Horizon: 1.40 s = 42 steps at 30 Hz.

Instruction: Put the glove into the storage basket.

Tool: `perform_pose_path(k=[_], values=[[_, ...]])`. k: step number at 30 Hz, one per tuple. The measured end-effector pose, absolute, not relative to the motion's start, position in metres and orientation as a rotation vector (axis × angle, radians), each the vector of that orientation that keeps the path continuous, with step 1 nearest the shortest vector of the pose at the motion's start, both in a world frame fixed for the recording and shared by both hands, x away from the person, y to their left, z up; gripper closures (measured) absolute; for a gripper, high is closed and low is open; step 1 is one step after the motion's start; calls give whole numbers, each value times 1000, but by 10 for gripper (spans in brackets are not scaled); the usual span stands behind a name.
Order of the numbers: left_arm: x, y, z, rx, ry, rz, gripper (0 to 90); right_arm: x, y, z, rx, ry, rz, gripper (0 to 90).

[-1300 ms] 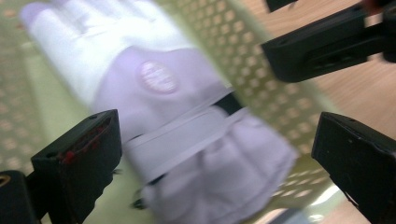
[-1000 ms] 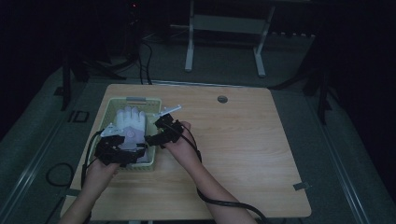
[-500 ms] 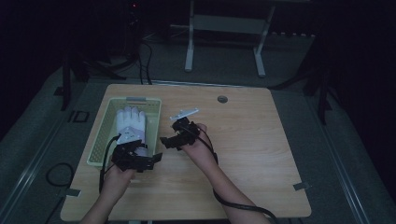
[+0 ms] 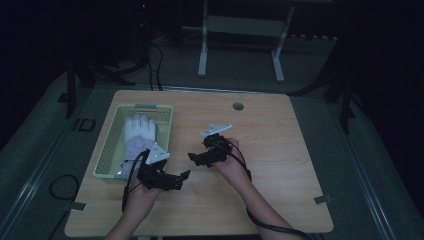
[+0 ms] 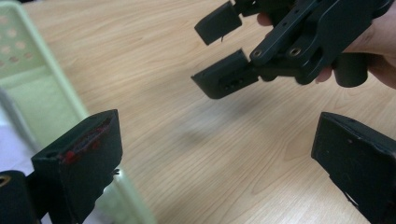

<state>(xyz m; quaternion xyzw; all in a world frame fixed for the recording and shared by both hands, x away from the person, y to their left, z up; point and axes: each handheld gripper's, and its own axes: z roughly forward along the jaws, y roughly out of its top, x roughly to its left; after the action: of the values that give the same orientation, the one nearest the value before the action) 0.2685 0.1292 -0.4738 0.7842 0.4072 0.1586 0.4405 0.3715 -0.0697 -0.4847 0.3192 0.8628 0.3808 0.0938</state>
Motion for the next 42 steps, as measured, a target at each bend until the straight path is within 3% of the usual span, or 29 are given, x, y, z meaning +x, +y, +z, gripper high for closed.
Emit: perform_pose_path(k=[5, 13, 42], values=[[266, 114, -478, 1974, 938, 421, 23, 369, -88, -493, 967, 2549, 1123, 167], [267, 92, -494, 2023, 859, 332, 23, 364, -110, -505, 985, 2540, 1116, 163], [268, 44, -539, 2076, 778, 196, 23, 349, -171, -541, 1086, 2475, 1110, 160]])
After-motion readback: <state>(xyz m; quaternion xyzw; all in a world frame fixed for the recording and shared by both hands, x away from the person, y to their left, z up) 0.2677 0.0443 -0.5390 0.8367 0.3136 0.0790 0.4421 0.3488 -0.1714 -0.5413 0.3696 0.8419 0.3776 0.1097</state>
